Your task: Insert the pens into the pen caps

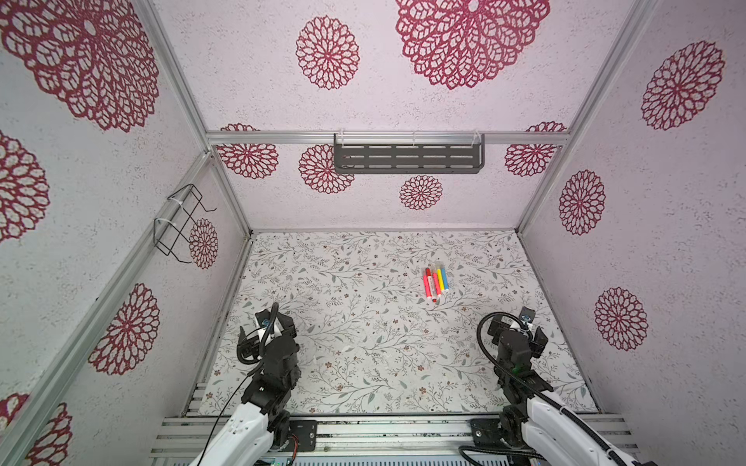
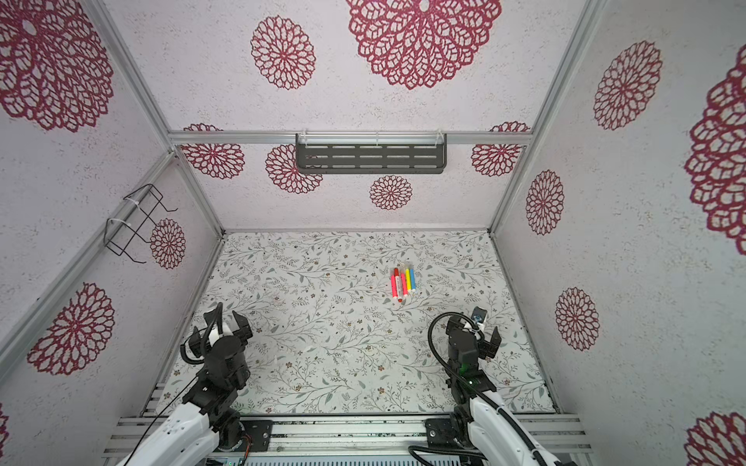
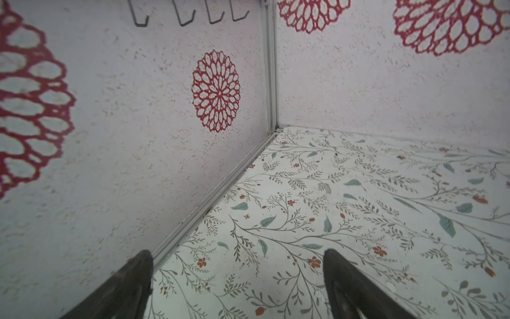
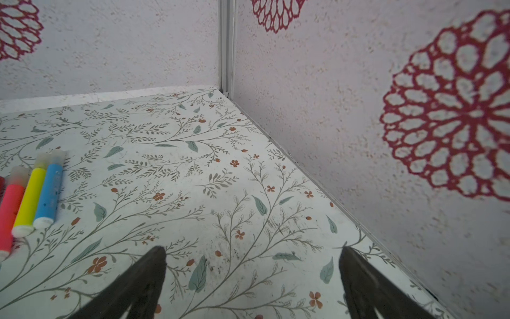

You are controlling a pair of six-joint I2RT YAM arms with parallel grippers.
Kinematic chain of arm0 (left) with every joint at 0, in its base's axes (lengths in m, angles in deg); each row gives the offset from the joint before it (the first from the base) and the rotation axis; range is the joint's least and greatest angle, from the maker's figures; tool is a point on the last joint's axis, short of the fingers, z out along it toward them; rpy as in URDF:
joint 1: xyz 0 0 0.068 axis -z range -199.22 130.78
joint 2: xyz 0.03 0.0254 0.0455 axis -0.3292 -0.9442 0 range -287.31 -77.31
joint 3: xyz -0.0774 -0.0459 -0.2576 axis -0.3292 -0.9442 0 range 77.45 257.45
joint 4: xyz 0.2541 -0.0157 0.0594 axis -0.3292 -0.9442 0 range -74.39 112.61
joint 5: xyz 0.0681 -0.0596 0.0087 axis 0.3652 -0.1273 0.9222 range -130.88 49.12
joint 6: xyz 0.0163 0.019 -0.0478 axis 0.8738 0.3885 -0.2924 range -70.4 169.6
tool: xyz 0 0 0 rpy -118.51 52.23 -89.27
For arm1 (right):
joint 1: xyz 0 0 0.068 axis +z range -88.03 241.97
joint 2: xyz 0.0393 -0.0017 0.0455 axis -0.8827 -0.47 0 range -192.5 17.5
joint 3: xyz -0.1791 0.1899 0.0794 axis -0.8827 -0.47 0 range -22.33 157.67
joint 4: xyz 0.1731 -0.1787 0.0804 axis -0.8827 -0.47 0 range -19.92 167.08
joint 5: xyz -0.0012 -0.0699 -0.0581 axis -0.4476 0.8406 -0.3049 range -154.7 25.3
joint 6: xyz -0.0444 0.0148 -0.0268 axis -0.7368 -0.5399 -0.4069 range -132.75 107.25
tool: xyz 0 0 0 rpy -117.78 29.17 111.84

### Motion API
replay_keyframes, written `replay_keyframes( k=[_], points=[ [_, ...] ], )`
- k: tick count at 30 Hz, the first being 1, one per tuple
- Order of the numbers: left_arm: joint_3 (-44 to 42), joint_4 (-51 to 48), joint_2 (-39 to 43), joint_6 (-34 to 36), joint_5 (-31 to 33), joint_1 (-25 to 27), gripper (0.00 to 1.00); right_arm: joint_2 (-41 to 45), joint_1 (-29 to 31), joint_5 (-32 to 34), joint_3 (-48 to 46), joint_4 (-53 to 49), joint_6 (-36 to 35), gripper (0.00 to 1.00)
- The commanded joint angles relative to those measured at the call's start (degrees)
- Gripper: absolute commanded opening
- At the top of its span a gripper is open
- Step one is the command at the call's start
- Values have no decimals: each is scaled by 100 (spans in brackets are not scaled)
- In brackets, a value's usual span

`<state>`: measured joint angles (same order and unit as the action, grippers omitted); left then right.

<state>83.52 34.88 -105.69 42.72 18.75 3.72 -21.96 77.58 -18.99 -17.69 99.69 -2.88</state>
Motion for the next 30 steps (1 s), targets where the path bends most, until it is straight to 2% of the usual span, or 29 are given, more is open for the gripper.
replay_keyframes(
  k=[1, 4, 7, 11, 13, 18, 23, 25, 30],
  points=[
    [-265, 103, 714, 172, -94, -68, 97, 284, -140, -150, -228, 491, 130, 99],
    [-423, 113, 1147, 188, -339, -225, 97, 462, -272, -283, -708, 1460, 117, 98],
    [-520, 329, 1167, 145, -471, -401, 98, 447, -509, -202, -1265, 2705, 356, 97],
    [-661, 1082, 726, 125, -712, -630, 97, 294, -929, -680, -1266, 2788, 554, 93],
    [-746, 1623, 403, 70, -884, -813, 97, 85, -1010, -713, -1258, 2981, 584, 93],
    [-678, 2456, -670, -237, -1571, -1497, 97, -1029, -1186, -852, -1261, 4159, 565, 93],
    [-673, 3894, -2074, -522, -2022, -2028, 98, -3106, -1341, -1278, -1181, 6371, 523, 93],
    [-561, 4278, -2652, -541, -2181, -2130, 98, -3696, -1365, -1710, -1233, 7379, 84, 93],
    [-215, 5507, -4163, -366, -2463, -2211, 97, -3364, -1508, -1714, -1116, 6740, 313, 94]
  ],
)
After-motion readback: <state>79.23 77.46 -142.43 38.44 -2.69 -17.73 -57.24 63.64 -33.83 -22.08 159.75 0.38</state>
